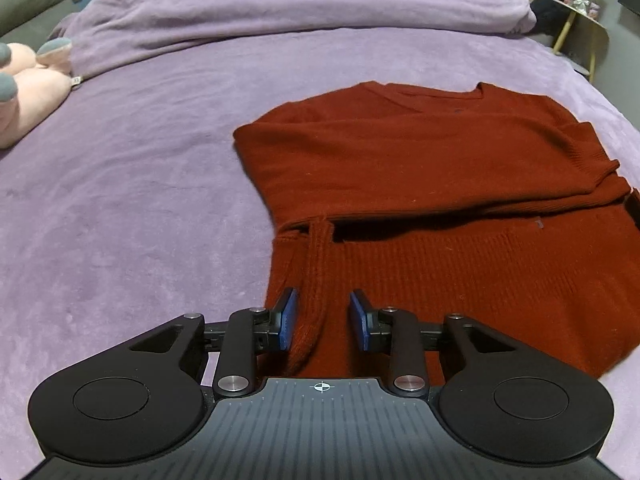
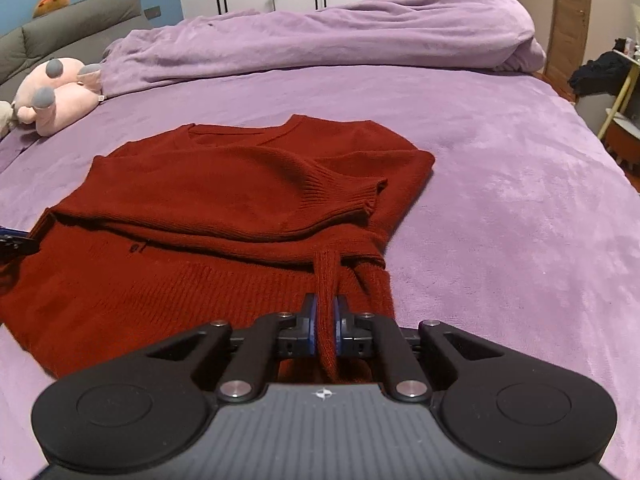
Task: Fold small clothes
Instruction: 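Lift the hem with both tools and fold it toward the collar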
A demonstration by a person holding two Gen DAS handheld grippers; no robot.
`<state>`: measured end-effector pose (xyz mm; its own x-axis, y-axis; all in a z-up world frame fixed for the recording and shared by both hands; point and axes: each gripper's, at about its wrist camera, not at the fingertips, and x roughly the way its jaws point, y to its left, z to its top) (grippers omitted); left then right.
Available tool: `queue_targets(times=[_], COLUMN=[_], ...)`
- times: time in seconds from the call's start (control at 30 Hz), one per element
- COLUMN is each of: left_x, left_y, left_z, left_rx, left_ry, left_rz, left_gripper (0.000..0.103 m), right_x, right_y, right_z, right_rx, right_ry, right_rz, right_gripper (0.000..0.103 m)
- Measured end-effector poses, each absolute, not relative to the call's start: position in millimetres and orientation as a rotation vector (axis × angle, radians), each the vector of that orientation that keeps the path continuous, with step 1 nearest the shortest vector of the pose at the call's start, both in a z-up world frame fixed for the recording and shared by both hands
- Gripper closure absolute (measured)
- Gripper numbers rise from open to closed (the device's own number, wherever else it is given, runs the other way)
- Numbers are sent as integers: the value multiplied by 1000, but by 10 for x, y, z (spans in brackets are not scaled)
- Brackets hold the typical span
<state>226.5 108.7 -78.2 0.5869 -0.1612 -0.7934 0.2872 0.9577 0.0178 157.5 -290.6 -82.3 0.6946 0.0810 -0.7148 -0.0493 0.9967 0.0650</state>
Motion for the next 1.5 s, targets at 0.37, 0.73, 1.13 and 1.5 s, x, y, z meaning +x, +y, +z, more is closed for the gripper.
queue_targets(times=[0.37,0.73,1.13,1.5], left_x=[2296,2947,3157,3175], left_y=[1130,1419,1474,1253], left_z=[-644,-76,-823,38], left_rx=[84,-172,-174,-60], left_ry=[909,739,922,641], left_rz=[-301,-257,-227,-189], left_gripper=[96,95,73,94], right_x=[1602,2140,2441,2410], right_y=[-2893,-3171,-3085,-3043], right_z=[-770,-361,-841,-280], right_rx=[59,174,90,27], right_ry=[797,606,777,549], right_rz=[98,-29,-10,-72], right_gripper=[97,97,90,98])
